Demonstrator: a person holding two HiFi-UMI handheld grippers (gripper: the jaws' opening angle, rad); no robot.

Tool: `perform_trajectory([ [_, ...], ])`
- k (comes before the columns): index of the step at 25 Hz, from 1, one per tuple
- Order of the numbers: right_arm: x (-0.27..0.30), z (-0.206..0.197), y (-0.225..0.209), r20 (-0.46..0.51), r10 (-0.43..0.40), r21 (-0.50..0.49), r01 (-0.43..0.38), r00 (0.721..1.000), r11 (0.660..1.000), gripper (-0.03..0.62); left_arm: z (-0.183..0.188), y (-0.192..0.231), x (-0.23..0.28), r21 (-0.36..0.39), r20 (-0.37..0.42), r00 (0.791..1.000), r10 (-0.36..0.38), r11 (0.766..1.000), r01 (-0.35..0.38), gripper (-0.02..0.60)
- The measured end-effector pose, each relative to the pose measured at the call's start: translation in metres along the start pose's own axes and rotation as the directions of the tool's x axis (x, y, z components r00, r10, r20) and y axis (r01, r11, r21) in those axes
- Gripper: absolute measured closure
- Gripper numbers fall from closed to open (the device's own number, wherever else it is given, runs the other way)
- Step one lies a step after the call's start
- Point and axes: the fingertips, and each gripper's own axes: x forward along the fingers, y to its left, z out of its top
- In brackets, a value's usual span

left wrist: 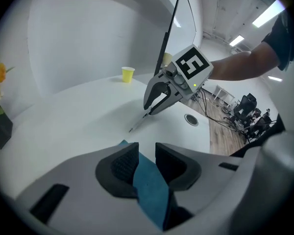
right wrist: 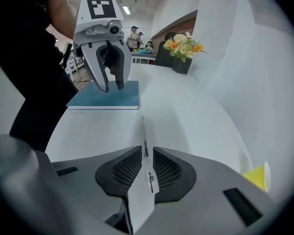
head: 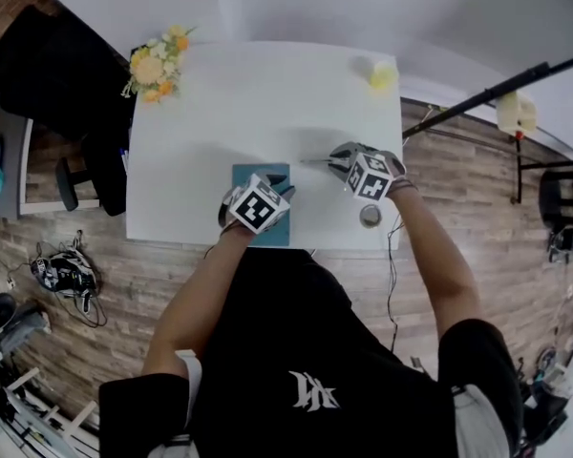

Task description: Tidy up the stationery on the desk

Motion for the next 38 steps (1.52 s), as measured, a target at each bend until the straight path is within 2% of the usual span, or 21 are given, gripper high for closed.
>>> perform_trajectory([
  [3, 0.007, -0.009, 0.001, -0.028, 0.046, -0.014, -0.046, 0.999, 0.999, 0.502, 0.004, -0.004, 0.009, 0.022, -0.015, 1.000, -0.013, 1.000, 0.013, 0.474],
  [8, 0.014, -0.015, 0.003, 0.008, 0.103, 0.021, -0.103, 0.995, 0.994, 0.508, -0.001, -0.008, 0.010, 0.015, -0.030, 0.999, -0.025, 1.000, 0.026, 0.474],
  [15, 0.009, -0.014, 0.004, 0.023, 0.091, 0.025, -0.092, 0.996, 0.995, 0.514, -0.016, 0.000, -0.004, 0.003, -0.051, 0.999, -0.009, 1.000, 0.009, 0.474],
  [18, 0.003, -0.014, 0.006, 0.053, 0.057, 0.134, -0.063, 0.997, 0.989, 0.514, -0.023, 0.007, -0.016, 0.004, -0.047, 0.999, 0.011, 1.000, -0.011, 0.474],
  [21, -0.008, -0.008, 0.015, 0.105, 0.022, 0.286, -0.052, 0.994, 0.957, 0.516, -0.033, 0.016, -0.031, -0.006, -0.036, 0.999, 0.032, 0.999, -0.032, 0.474],
  [24, -0.012, -0.005, 0.027, 0.130, -0.019, 0.395, -0.034, 0.991, 0.918, 0.516, -0.042, 0.025, -0.047, -0.018, -0.013, 0.999, 0.042, 0.999, -0.043, 0.476],
  [26, -0.014, -0.002, 0.036, 0.153, -0.056, 0.502, -0.028, 0.987, 0.865, 0.516, -0.049, 0.027, -0.056, -0.030, 0.008, 0.999, 0.037, 0.999, -0.036, 0.476],
  [27, -0.016, -0.001, 0.042, 0.165, -0.076, 0.565, -0.031, 0.983, 0.824, 0.516, -0.053, 0.026, -0.061, -0.035, 0.015, 0.999, 0.032, 0.999, -0.032, 0.477],
  [30, -0.020, 0.002, 0.058, 0.191, -0.142, 0.750, -0.051, 0.971, 0.660, 0.516, -0.067, 0.022, -0.077, -0.035, 0.022, 1.000, 0.014, 0.999, -0.013, 0.477],
  [32, -0.020, 0.008, 0.069, 0.198, -0.191, 0.834, -0.063, 0.961, 0.549, 0.517, -0.077, 0.020, -0.086, -0.024, 0.023, 1.000, -0.001, 1.000, 0.002, 0.477],
  [36, -0.012, 0.019, 0.089, 0.187, -0.281, 0.938, -0.087, 0.941, 0.335, 0.517, -0.100, 0.019, -0.101, -0.020, 0.020, 1.000, -0.017, 1.000, 0.018, 0.479],
  [38, -0.007, 0.025, 0.100, 0.172, -0.310, 0.965, -0.097, 0.935, 0.243, 0.517, -0.110, 0.019, -0.106, -0.024, 0.030, 0.999, -0.023, 0.999, 0.024, 0.479],
])
